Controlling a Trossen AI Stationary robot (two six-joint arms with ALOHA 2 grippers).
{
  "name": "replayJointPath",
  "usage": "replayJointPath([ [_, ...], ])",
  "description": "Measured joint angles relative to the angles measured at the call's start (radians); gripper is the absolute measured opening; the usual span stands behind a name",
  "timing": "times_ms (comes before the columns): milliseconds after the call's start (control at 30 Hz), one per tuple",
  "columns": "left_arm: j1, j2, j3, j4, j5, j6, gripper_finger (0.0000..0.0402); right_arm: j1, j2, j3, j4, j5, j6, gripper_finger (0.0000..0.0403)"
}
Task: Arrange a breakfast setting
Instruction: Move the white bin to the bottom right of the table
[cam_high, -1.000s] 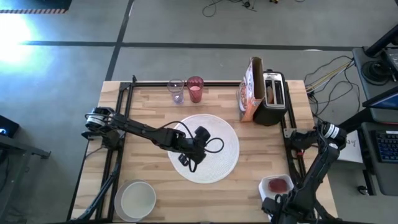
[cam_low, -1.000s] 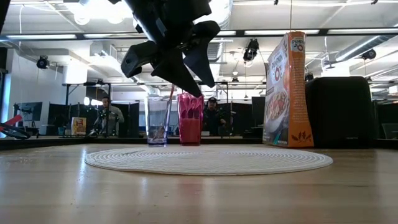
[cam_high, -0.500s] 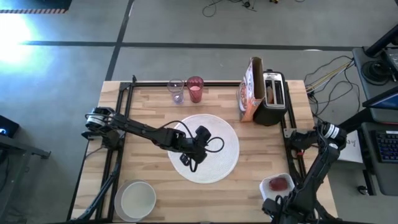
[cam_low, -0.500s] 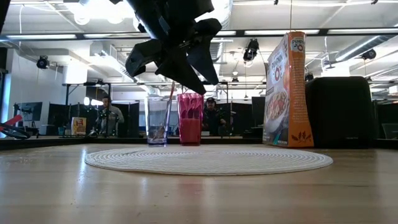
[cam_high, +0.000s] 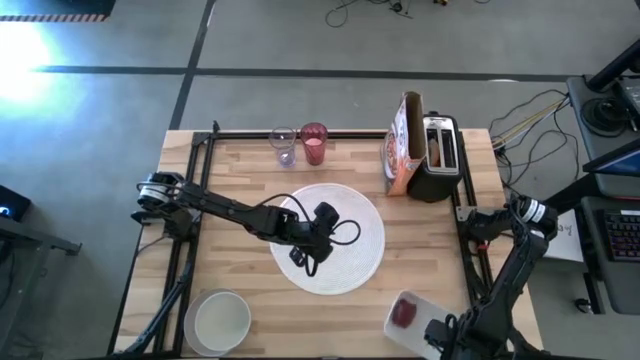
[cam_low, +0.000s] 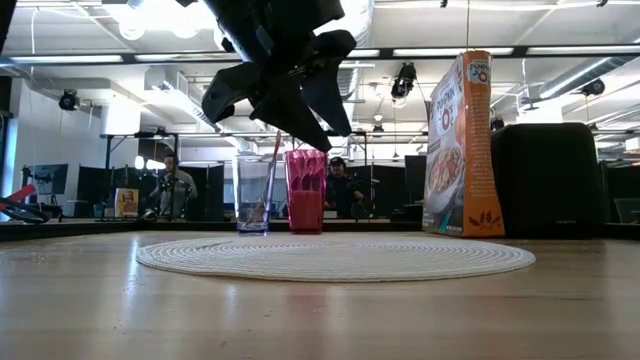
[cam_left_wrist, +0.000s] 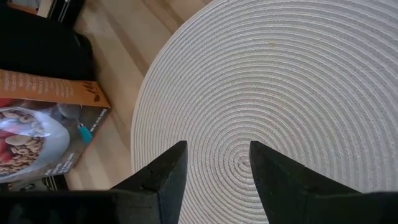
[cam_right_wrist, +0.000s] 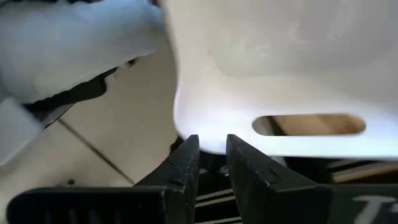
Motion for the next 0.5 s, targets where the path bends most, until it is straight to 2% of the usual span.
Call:
replayJointPath([
  [267,0.0,0.0,0.0,-0.001,0.002,-0.043,0.0158,-0.002,-0.002,-0.002,-0.021,0.001,-0.042,0.007],
  [500,0.0,0.0,0.0,-0.001,0.002,-0.044,0.0158,-0.002,-0.035,0.015,-0.039,-0.035,-0.006,0.0068],
])
